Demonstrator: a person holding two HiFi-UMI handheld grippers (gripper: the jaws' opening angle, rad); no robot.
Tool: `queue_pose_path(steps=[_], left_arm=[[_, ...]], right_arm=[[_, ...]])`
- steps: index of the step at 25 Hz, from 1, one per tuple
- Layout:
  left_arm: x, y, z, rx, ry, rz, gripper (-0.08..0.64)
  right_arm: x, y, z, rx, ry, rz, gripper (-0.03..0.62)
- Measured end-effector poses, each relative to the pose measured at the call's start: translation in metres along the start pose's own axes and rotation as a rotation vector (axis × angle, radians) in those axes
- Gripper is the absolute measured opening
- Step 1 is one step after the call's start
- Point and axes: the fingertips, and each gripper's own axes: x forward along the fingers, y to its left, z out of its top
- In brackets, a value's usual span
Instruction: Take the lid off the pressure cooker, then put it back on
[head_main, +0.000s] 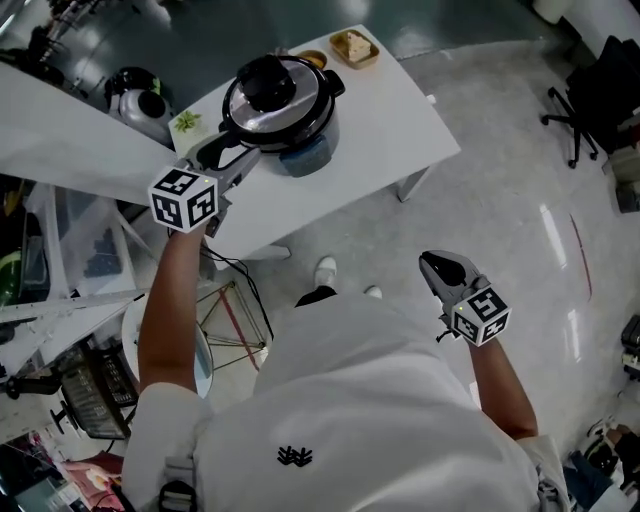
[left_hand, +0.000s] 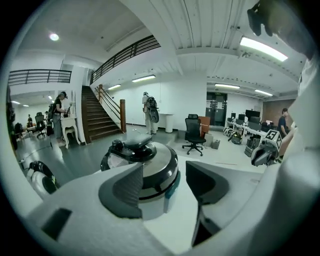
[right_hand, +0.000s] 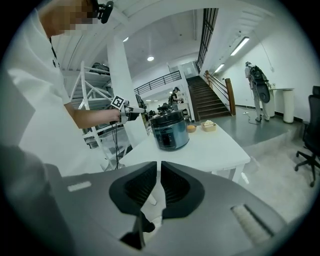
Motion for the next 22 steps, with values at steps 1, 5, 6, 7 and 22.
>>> queue_pose_path(steps=[1, 5, 6, 7, 22], left_arm=[[-0.003, -0.009, -0.003, -0.012, -0.007, -0.003, 0.272], [-0.011, -0.05, -0.021, -0.055, -0.012, -0.028, 0.245], [-0.013, -0.062, -0.027, -0.064, -0.008, -0.033, 0.232], [-0.015, -0.073, -0.034, -0.071, -0.003, -0.038, 0.223], [-0.053, -0.248, -0.124, -0.202, 0.033, -0.198, 0.017]], right_arm=[[0.0, 0.001, -0.001, -0.004, 0.001, 0.01, 0.038], [0.001, 0.006, -0.006, -0.012, 0.009, 0.049, 0.037], [0.001, 0.008, -0.007, -0.014, 0.011, 0.059, 0.037], [0.002, 0.009, -0.009, -0.015, 0.012, 0.07, 0.037], [0.021, 0.056, -0.023, -0.057, 0.033, 0.234, 0.028]])
